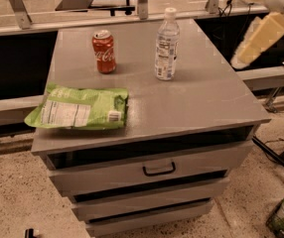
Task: Move blue plastic bottle near green rice chip bag
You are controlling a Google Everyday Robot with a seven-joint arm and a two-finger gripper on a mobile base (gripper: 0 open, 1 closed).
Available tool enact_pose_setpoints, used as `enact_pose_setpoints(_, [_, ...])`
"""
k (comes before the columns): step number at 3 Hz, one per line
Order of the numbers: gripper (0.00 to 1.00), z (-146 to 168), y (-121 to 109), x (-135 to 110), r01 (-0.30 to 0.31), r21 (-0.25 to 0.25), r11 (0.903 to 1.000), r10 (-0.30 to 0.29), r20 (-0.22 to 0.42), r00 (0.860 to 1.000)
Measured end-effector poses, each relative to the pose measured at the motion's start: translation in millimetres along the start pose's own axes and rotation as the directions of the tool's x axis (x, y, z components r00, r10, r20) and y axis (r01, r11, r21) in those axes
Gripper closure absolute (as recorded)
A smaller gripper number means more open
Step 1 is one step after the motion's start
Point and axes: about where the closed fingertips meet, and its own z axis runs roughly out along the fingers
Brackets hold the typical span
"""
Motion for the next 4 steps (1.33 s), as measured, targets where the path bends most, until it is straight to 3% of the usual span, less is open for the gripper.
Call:
enact_pose_setpoints(1, [0.0,41.0,-18.4,-30.7,-0.042,0.012,0.9991,0.04,0.144,0.989])
enact_pose_setpoints(3, [0.0,57.6,-19.7,-32.7,-0.027,-0.014,0.9995,0.029,0.137,0.99])
enact_pose_setpoints(4, [0.0,82.9,-38.2,-33.9,-0.08,-0.009,0.9968,0.08,0.178,0.981])
